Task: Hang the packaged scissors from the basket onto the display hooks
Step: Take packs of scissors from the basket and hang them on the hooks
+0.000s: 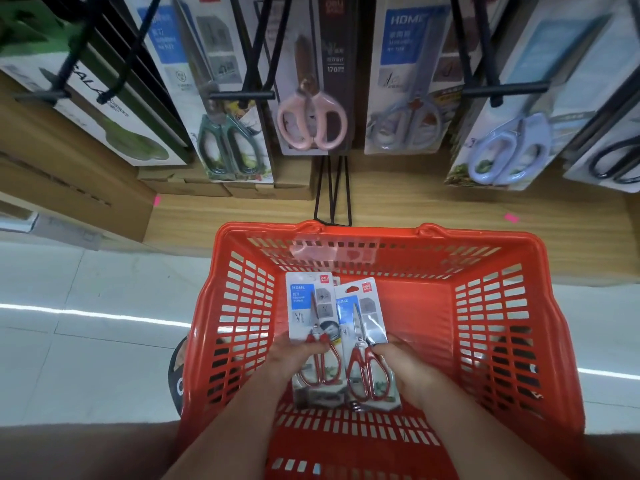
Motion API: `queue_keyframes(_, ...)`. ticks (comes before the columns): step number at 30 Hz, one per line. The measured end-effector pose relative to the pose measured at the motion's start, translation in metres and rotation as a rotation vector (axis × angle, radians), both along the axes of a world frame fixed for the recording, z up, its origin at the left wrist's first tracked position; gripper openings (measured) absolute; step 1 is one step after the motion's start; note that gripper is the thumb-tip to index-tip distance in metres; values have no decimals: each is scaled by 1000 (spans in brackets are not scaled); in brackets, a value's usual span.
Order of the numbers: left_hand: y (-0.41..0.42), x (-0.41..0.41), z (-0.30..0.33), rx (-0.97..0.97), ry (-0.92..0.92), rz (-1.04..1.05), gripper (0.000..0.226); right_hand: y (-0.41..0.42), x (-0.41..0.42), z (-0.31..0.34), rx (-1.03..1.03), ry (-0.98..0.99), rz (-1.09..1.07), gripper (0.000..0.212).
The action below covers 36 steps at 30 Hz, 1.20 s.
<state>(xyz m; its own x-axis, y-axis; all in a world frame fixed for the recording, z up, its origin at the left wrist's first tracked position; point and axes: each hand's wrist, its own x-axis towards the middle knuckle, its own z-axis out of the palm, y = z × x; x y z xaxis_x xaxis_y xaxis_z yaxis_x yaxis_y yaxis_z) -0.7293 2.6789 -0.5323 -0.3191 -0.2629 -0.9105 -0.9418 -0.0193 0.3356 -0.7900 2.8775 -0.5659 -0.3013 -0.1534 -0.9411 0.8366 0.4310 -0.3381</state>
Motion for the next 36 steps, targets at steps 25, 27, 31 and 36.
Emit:
queue_keyframes(25,-36,32,208,201,519,116,56,-15,-2,209,-389,498,22,33)
queue_keyframes(27,-38,35,238,171,586,103,50,-16,0,231,-471,504,6,41)
queue_keyframes(31,-44,48,290,68,713,85,47,-10,4,271,-627,571,15,45)
queue_keyframes(36,-62,62,336,-8,869,74,67,-3,15,317,-677,777,41,40)
